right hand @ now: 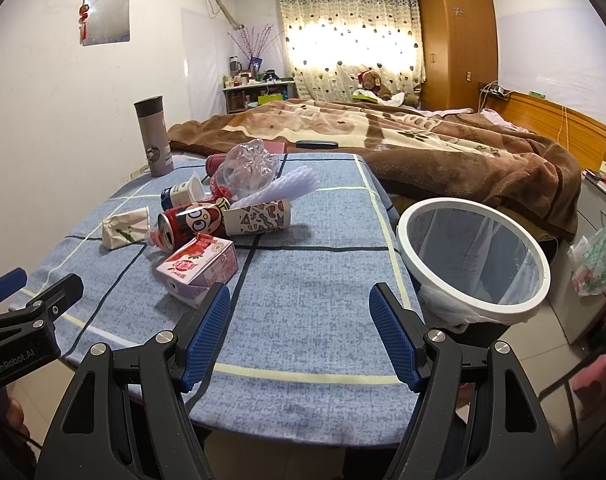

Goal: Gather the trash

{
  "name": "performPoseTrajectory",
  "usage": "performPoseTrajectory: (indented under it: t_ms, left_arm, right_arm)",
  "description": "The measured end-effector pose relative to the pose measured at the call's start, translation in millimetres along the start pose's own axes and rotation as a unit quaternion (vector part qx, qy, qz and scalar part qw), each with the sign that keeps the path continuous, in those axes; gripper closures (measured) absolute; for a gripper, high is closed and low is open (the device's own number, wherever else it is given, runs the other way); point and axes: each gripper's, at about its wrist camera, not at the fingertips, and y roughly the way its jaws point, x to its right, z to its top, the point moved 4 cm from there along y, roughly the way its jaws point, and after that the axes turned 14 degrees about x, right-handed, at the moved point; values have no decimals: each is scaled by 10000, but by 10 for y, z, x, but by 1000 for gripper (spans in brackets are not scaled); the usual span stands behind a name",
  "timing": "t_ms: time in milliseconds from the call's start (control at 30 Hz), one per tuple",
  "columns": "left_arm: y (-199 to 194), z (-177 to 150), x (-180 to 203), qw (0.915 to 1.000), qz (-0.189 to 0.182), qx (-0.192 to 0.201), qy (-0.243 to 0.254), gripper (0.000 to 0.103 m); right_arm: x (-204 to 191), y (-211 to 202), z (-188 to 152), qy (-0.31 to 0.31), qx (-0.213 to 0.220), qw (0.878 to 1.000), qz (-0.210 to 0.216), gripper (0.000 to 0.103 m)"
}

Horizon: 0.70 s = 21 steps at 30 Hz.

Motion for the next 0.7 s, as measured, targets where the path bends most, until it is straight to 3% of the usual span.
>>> performPoseTrajectory:
  t_ms: [700]
  left_arm:
    - [-5,-7,39,10000,8,-13,68,1]
  right_arm:
    - [18,-22,28,3,12,10000,-13,29]
